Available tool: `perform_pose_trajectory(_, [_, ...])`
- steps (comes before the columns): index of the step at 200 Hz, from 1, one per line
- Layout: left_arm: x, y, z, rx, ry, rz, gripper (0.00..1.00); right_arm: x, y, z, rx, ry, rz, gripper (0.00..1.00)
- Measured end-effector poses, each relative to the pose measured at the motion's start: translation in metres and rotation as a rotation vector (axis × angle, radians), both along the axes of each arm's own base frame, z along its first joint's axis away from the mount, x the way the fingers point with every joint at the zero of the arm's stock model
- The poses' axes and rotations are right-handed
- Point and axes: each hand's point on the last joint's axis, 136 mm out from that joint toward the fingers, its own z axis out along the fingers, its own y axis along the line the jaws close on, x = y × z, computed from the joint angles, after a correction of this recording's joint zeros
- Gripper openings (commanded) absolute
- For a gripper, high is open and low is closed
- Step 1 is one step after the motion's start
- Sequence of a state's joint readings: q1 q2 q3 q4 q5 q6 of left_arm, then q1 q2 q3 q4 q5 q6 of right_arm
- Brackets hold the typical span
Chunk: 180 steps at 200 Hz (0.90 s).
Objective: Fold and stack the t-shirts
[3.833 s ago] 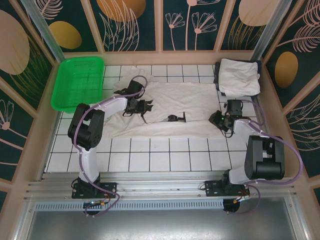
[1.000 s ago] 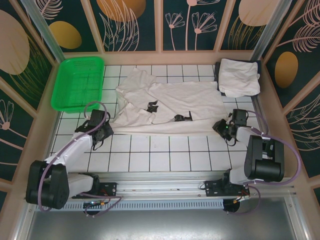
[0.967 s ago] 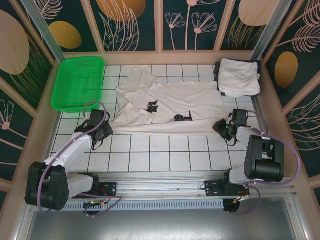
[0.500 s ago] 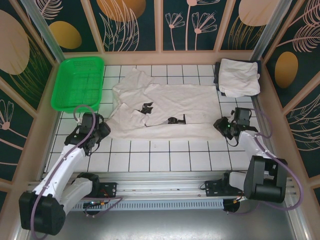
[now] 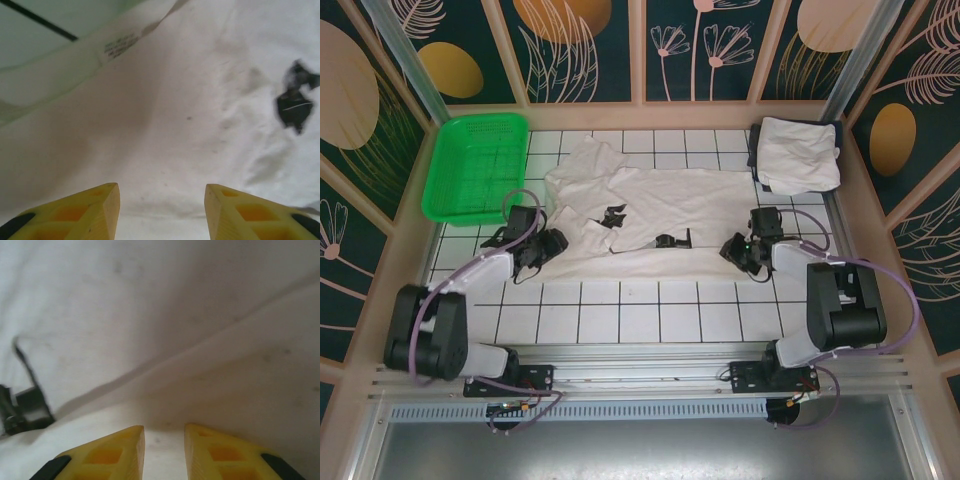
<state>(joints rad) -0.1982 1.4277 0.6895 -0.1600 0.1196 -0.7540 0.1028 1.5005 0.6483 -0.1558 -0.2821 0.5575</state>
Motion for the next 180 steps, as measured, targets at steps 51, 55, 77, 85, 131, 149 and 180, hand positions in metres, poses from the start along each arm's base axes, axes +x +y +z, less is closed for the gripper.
perform_pose_trajectory(51, [-0.004,0.011,-0.033,0.076,0.054,0.014,0.49,0.005,-0.039,0.003,0.02,-0.038,-0.117,0.3])
perform_pose_trajectory(55, [-0.004,0.012,-0.033,0.079,0.05,0.016,0.5,0.004,-0.04,0.003,0.02,-0.038,-0.119,0.3])
perform_pose_trajectory(77, [-0.004,0.018,-0.031,0.104,0.037,0.038,0.53,0.0,-0.037,0.006,0.001,-0.037,-0.111,0.32])
perform_pose_trajectory(85, [-0.005,0.019,-0.03,0.109,0.034,0.045,0.53,-0.001,-0.03,0.009,-0.004,-0.045,-0.091,0.32])
perform_pose_trajectory(131, [-0.008,0.021,-0.016,0.101,0.012,0.052,0.59,-0.009,0.021,0.007,0.0,-0.046,0.053,0.32])
perform_pose_trajectory(149, [-0.01,0.02,-0.019,0.094,0.016,0.047,0.57,-0.008,0.021,0.001,-0.002,-0.035,0.044,0.32])
perform_pose_trajectory(180, [-0.03,0.024,-0.028,0.091,0.021,0.057,0.56,-0.012,0.018,0.001,0.008,-0.062,0.018,0.32])
